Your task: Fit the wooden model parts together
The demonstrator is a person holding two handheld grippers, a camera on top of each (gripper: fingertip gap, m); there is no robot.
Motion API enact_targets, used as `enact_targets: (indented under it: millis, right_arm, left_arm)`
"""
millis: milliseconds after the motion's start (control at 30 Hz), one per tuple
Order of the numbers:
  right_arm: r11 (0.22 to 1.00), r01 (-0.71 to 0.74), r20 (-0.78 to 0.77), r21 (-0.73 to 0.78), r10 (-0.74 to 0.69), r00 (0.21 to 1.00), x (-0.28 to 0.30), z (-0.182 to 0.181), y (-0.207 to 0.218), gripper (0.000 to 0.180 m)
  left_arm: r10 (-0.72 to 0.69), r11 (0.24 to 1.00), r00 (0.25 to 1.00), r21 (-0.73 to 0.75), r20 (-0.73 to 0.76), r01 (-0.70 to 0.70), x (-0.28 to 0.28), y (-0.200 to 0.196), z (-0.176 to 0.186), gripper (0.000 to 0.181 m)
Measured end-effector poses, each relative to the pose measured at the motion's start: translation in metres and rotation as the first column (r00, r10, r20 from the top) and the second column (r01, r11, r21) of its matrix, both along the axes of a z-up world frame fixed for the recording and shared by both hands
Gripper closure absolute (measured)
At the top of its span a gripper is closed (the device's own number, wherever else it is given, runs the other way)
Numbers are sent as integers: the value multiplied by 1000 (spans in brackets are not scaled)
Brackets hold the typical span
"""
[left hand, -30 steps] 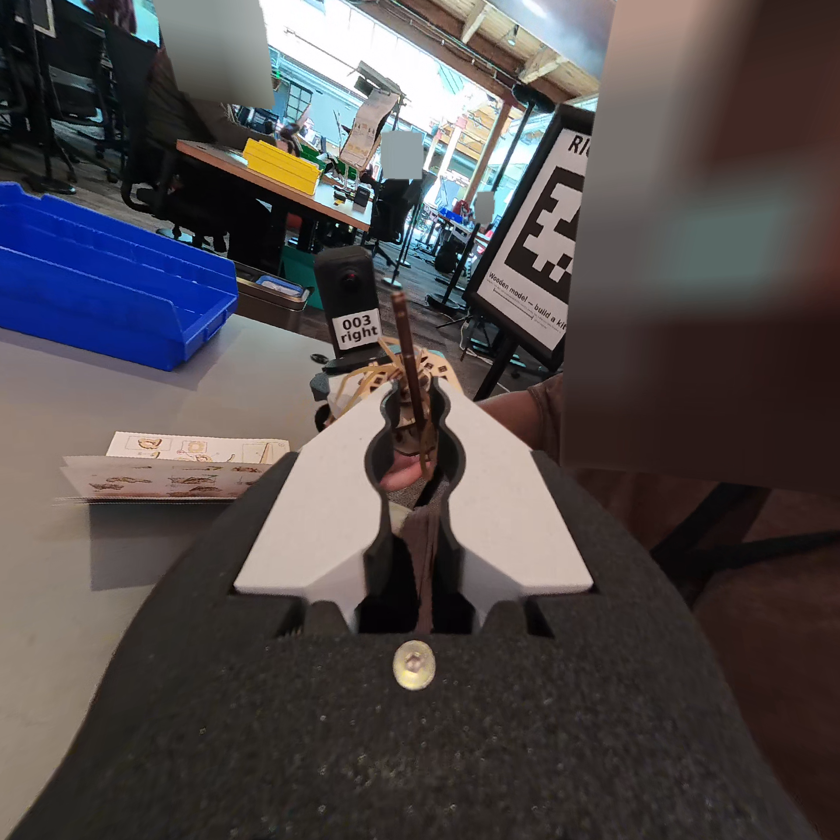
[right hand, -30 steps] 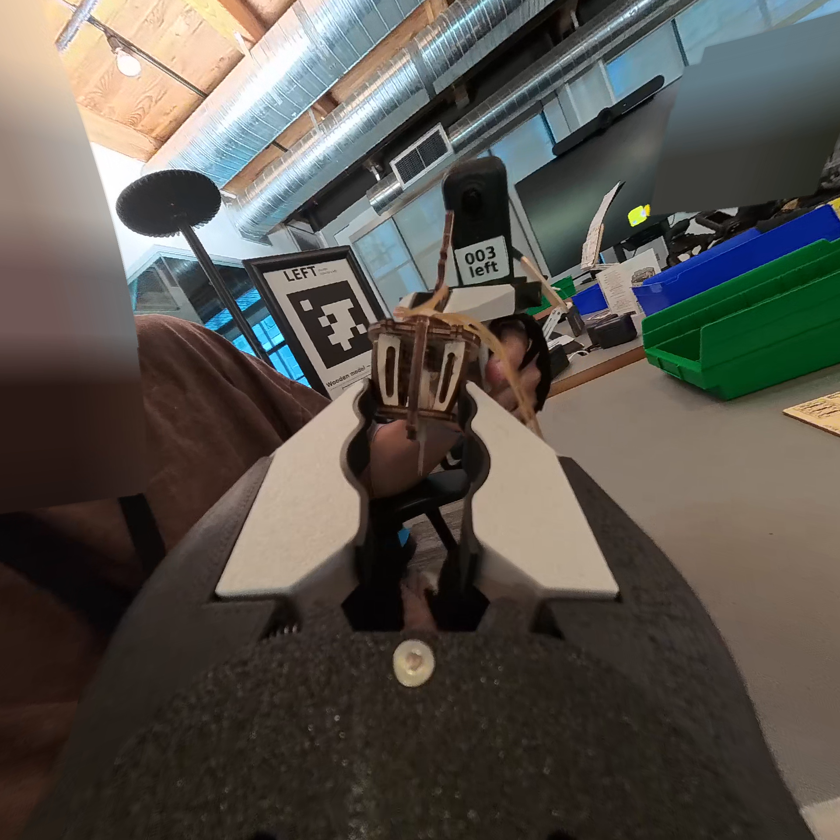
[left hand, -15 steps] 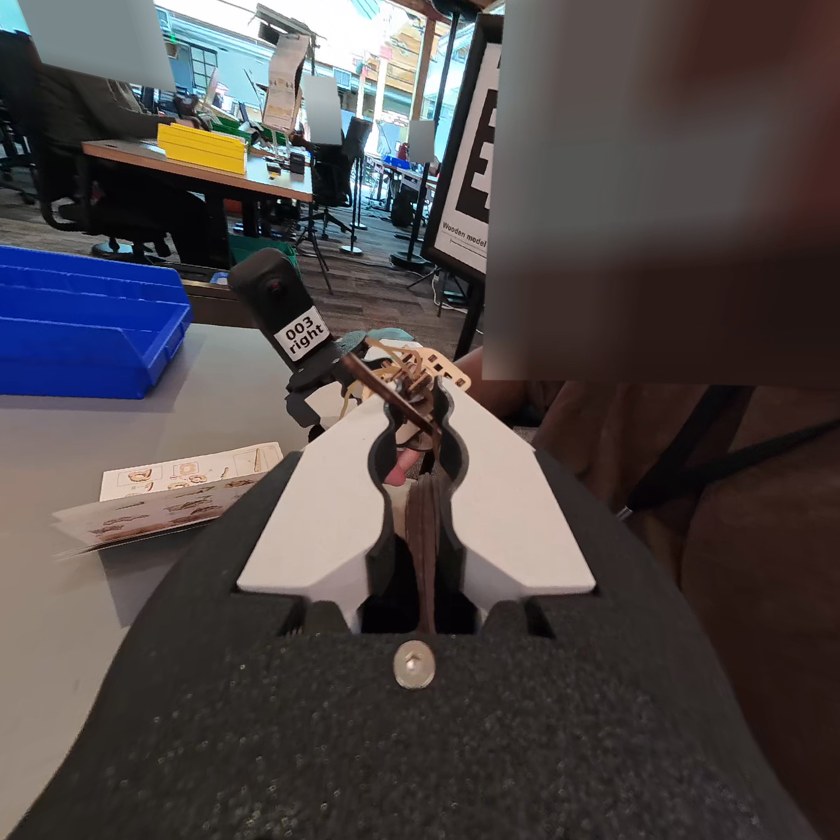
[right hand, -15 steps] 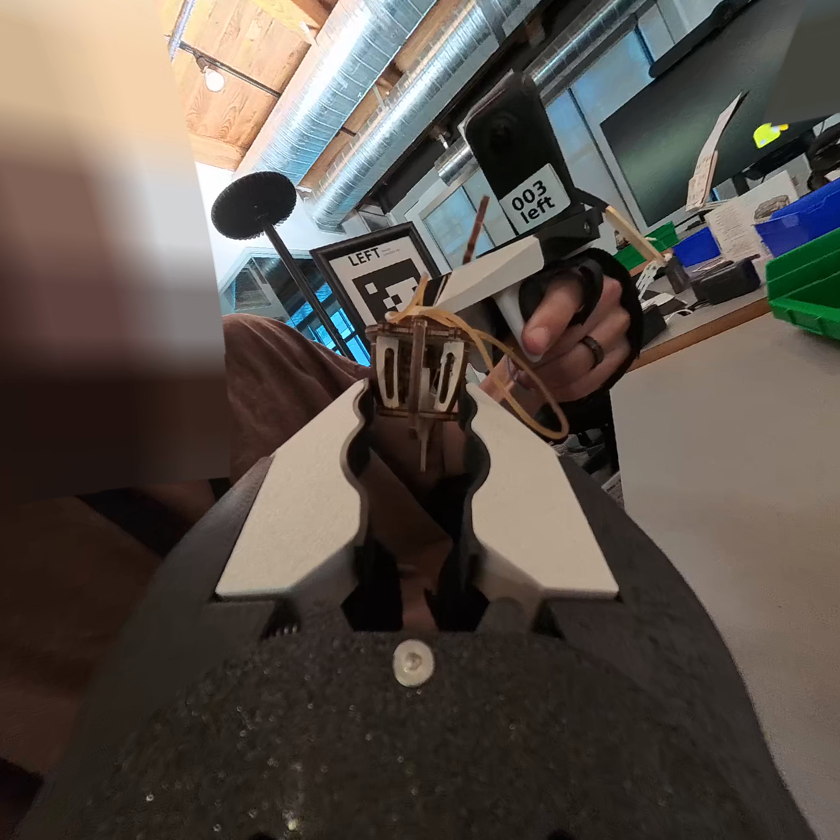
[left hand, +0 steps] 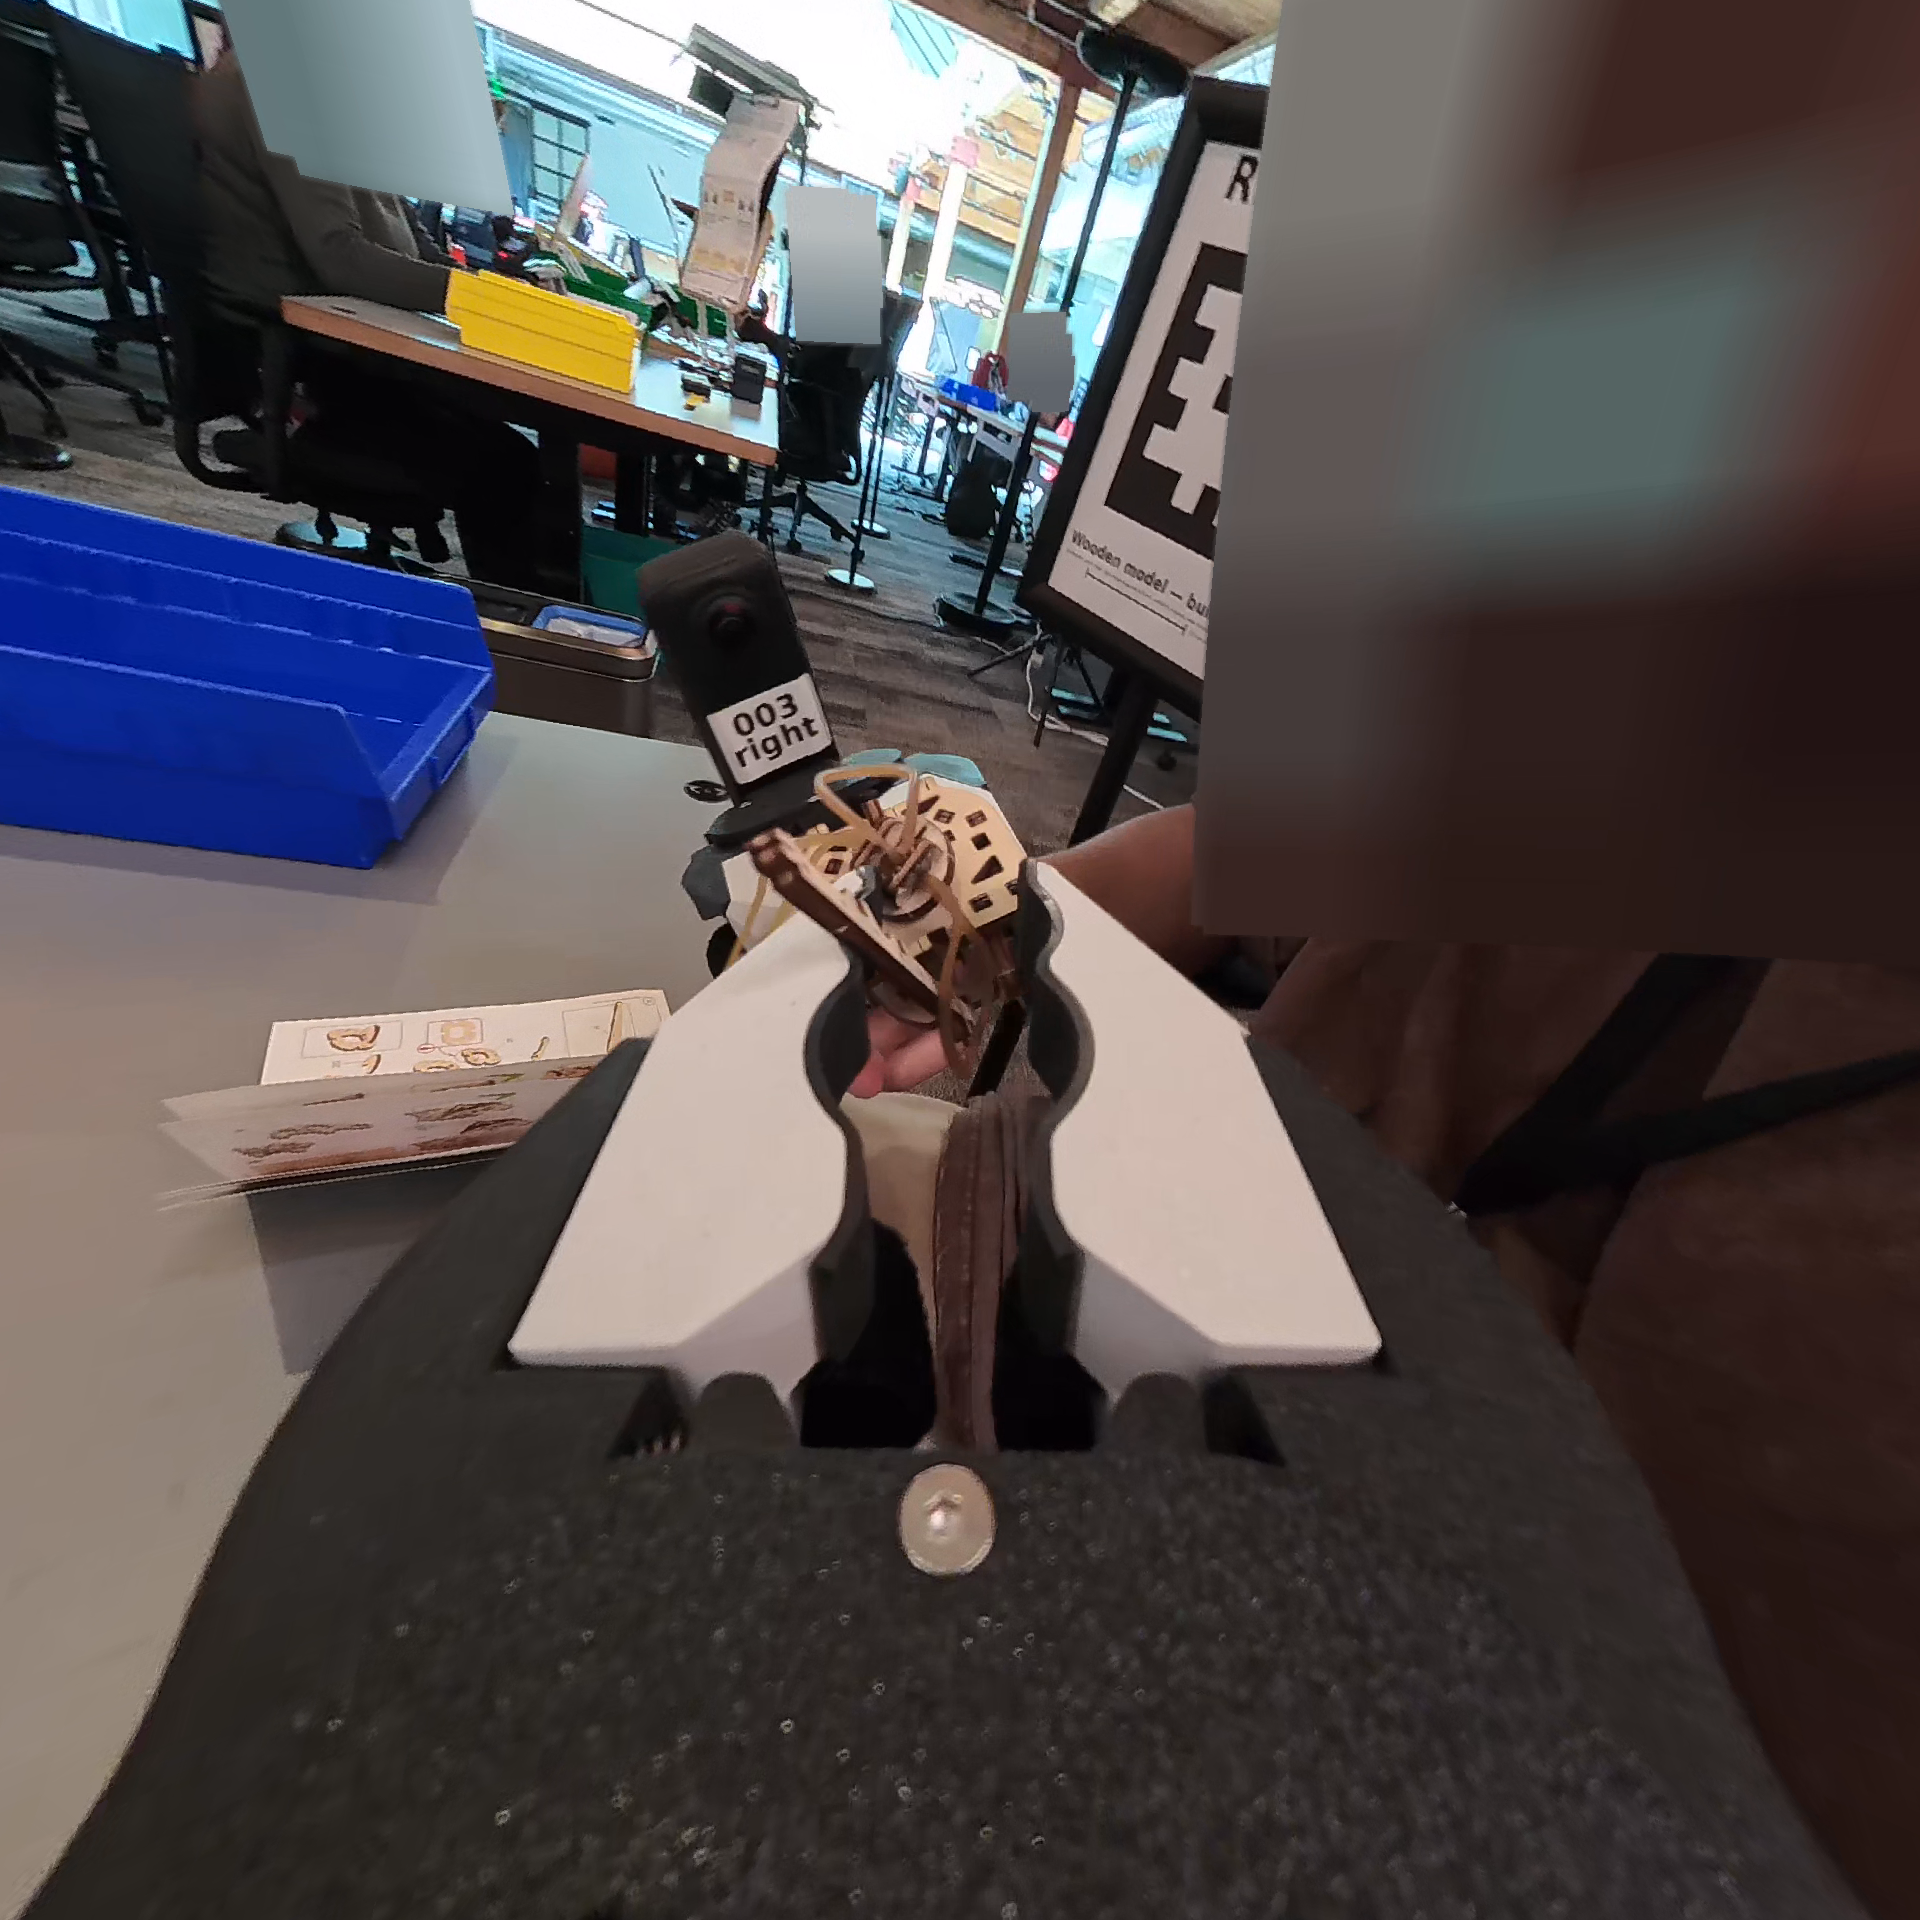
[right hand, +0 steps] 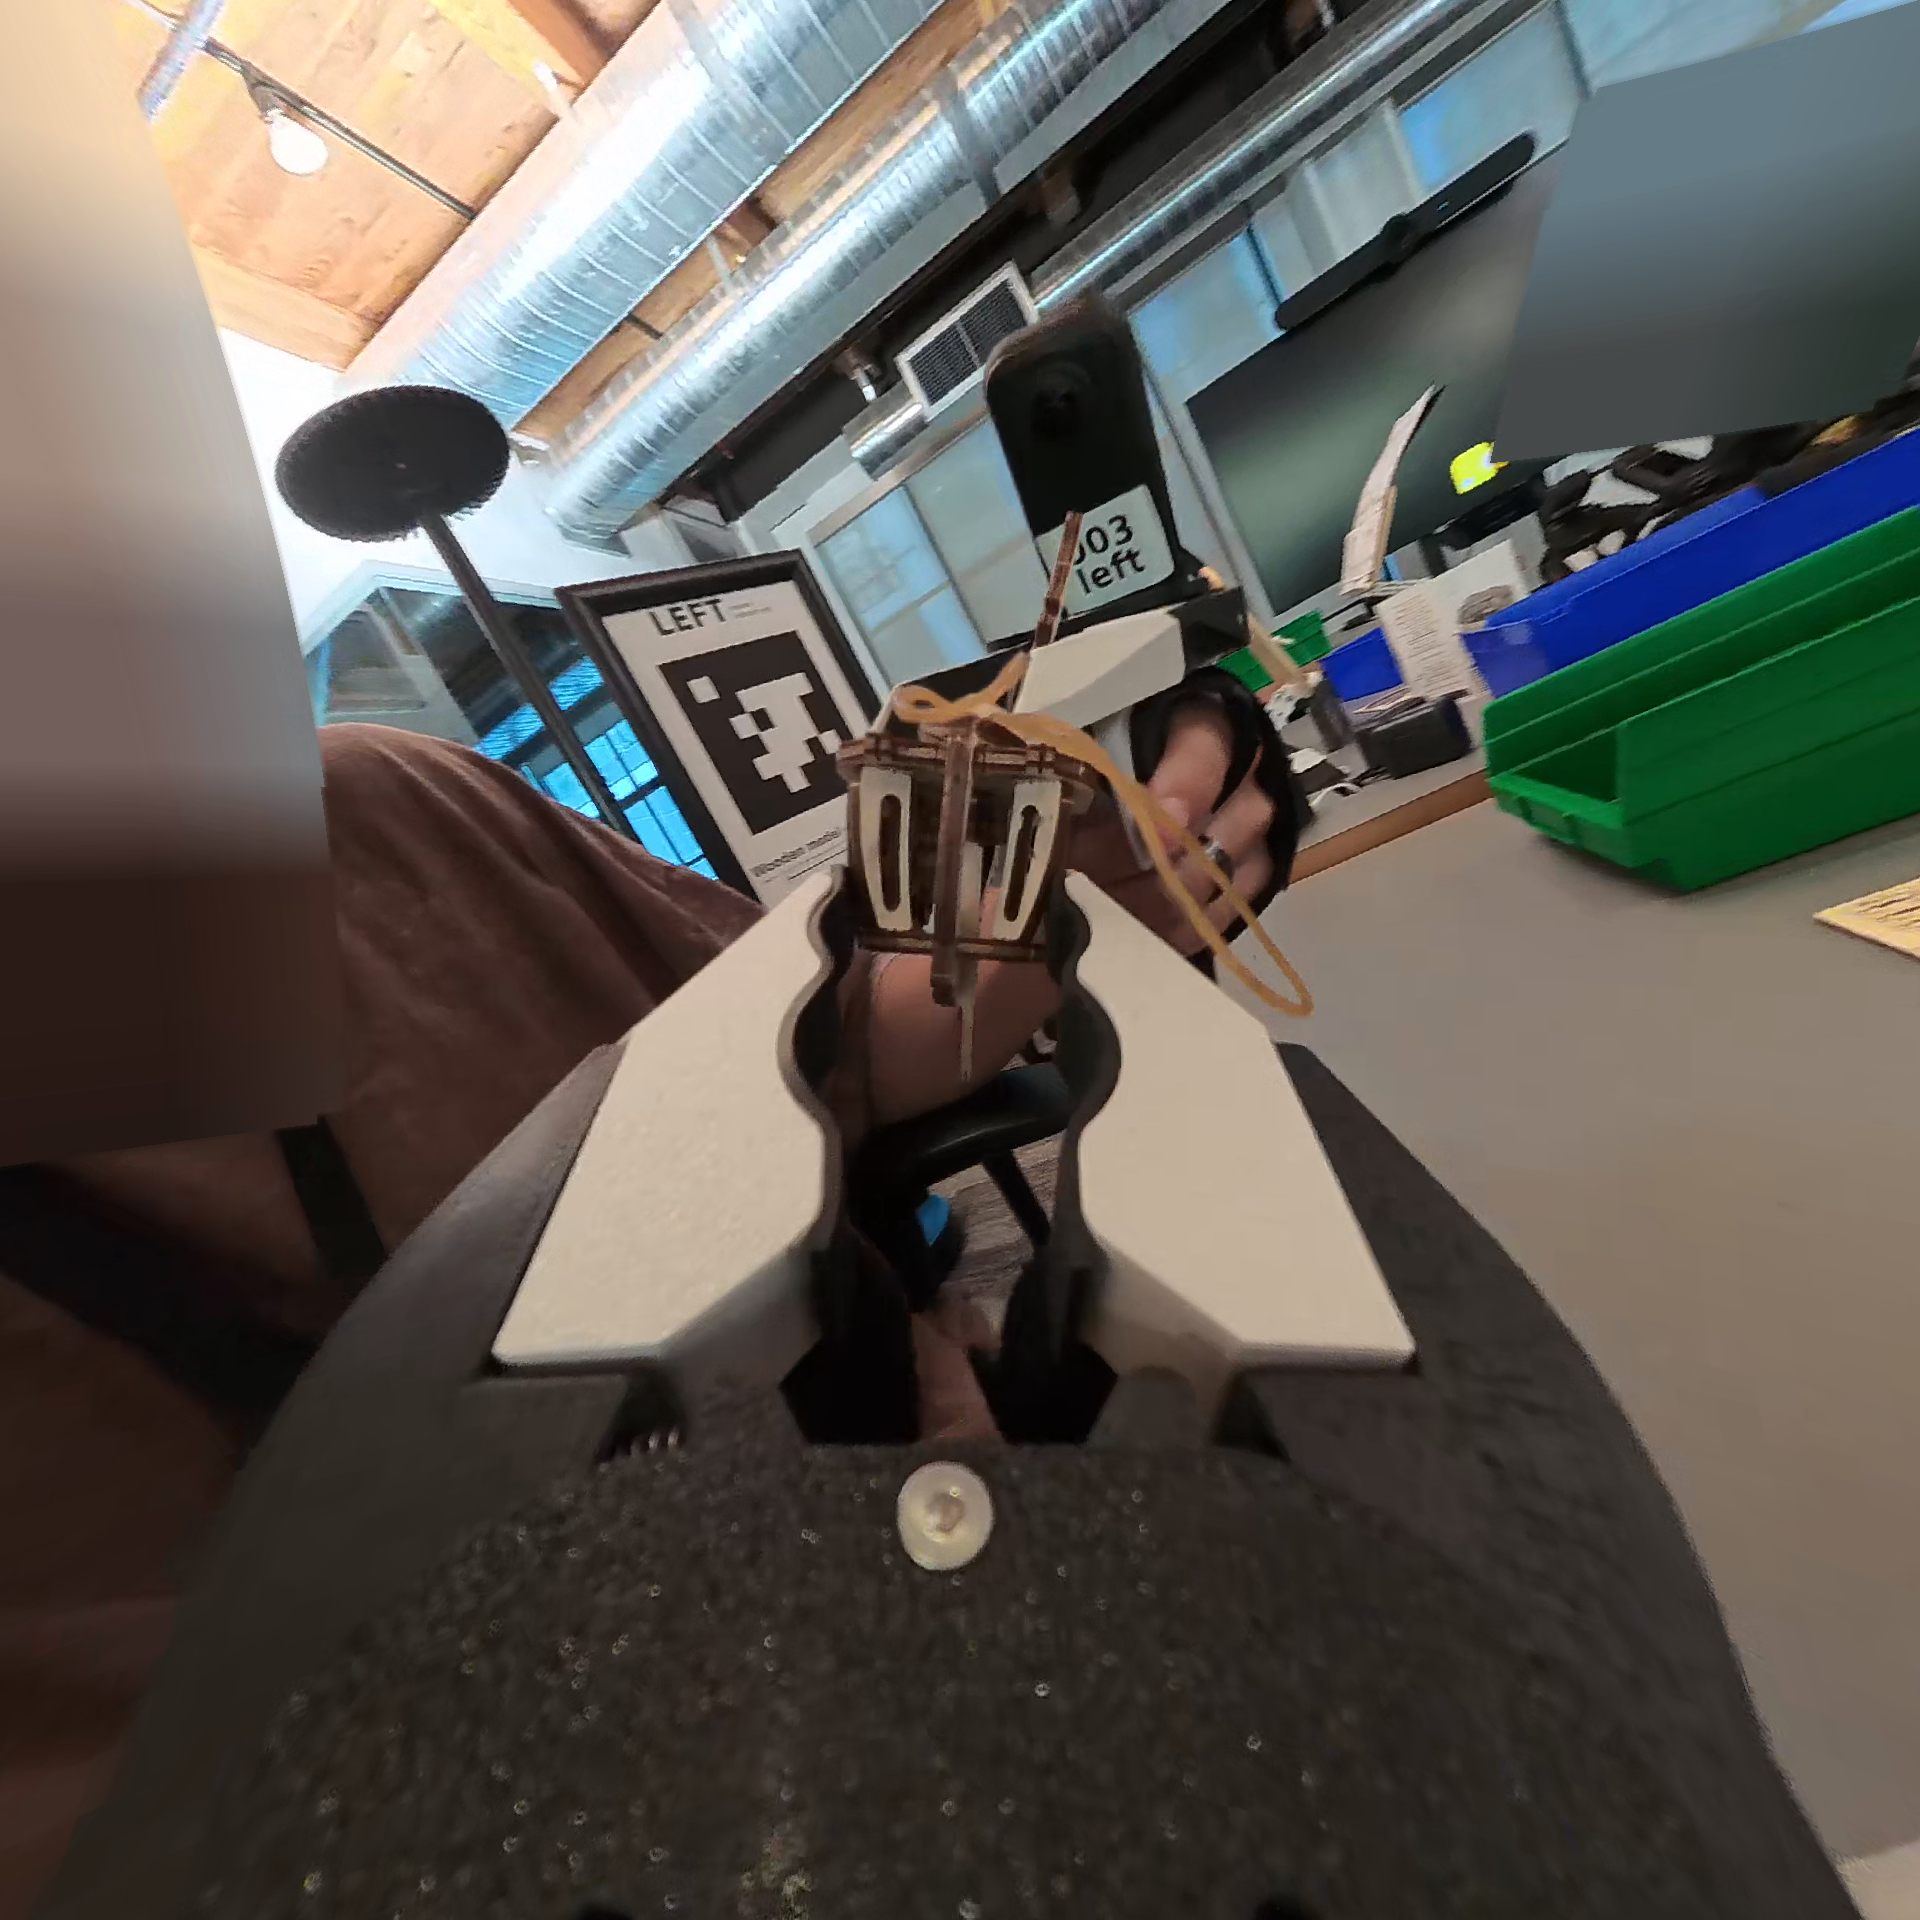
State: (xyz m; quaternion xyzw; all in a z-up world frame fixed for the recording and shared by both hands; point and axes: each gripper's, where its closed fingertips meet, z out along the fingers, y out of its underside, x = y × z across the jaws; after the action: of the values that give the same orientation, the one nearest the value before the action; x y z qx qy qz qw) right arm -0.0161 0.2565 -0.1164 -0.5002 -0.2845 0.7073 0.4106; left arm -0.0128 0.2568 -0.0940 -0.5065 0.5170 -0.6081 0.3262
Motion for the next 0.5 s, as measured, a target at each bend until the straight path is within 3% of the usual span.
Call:
enact_targets:
  millis: [500]
  right_arm:
    - [998,54,68,-13,-53,996,-1,-12,11,144]
  left_arm:
    - [41,999,999,-17,23,-41,0,13,-6,178]
